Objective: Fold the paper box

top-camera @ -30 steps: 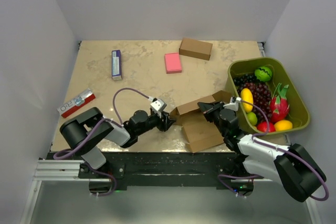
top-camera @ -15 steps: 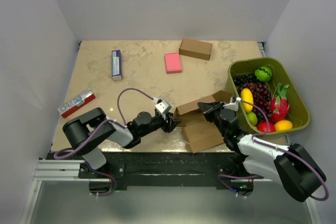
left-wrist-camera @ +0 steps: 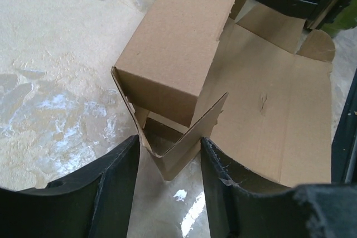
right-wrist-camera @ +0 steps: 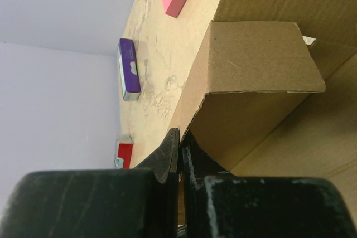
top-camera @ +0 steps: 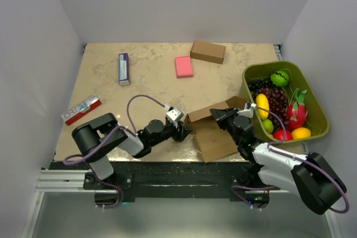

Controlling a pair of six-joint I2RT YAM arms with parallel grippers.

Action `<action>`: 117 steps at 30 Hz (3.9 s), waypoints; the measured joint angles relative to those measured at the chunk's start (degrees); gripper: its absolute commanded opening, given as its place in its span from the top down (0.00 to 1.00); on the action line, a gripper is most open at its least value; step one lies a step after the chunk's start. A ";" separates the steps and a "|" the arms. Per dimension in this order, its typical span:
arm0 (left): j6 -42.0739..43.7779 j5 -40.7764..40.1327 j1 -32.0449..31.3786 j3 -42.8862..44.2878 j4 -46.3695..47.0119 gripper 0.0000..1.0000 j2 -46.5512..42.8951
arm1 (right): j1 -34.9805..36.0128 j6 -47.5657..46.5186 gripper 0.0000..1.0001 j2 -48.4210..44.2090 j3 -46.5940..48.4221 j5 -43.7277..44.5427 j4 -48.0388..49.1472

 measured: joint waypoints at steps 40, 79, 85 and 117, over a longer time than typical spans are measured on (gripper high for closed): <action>-2.05 -30.23 -9.05 14.10 -11.98 0.87 8.35 | 1.11 2.64 1.00 -2.38 0.37 4.31 -3.76; 9.57 1.64 9.16 10.29 -49.37 1.00 -16.06 | 3.58 -44.89 0.11 -1.77 26.43 -13.11 -33.75; 9.70 6.12 11.63 14.97 -56.30 1.00 -14.49 | 3.65 -55.56 0.09 -4.31 25.83 -16.79 -34.97; 10.62 12.17 15.26 23.37 -72.76 1.00 -13.60 | 17.18 -76.94 0.09 5.62 26.67 -5.73 -36.74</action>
